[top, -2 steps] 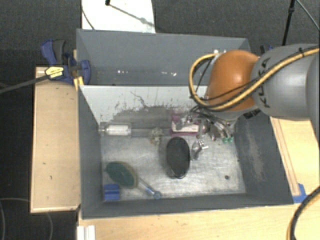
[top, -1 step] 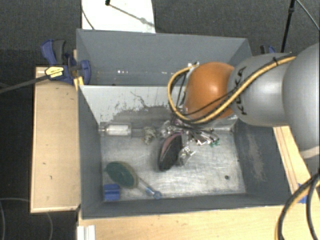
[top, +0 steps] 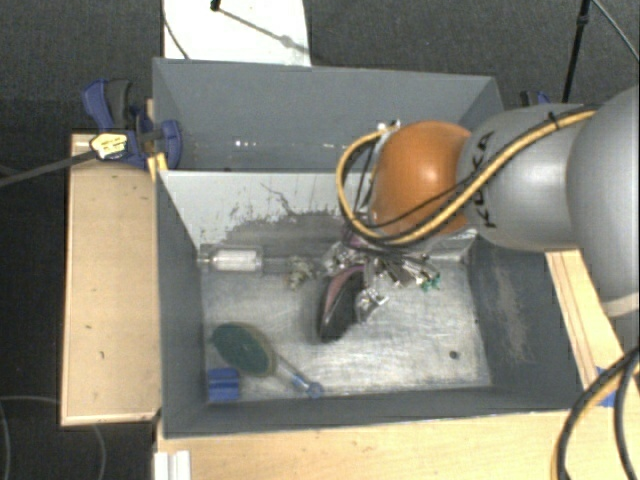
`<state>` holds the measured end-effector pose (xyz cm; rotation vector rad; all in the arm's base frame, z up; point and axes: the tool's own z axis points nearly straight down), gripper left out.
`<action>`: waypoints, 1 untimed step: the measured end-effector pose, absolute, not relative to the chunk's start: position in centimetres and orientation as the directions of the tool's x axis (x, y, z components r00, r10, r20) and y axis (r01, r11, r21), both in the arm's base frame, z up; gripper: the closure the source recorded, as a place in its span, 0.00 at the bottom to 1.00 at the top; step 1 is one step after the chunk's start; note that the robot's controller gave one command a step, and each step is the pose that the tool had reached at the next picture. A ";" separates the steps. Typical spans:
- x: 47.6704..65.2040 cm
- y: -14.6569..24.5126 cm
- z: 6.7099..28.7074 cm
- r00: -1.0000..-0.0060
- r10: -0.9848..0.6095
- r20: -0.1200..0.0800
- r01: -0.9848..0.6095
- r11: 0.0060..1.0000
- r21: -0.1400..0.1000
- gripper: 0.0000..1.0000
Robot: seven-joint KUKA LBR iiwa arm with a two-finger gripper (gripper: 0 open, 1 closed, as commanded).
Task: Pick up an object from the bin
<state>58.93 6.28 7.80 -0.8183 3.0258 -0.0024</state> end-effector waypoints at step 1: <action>57.8 5.4 28.6 -0.593 -0.805 -0.007 -0.805 0.593 -0.007 1.00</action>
Offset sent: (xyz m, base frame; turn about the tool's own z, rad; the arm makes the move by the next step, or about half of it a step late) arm -0.0135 -0.0093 0.2048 -0.4100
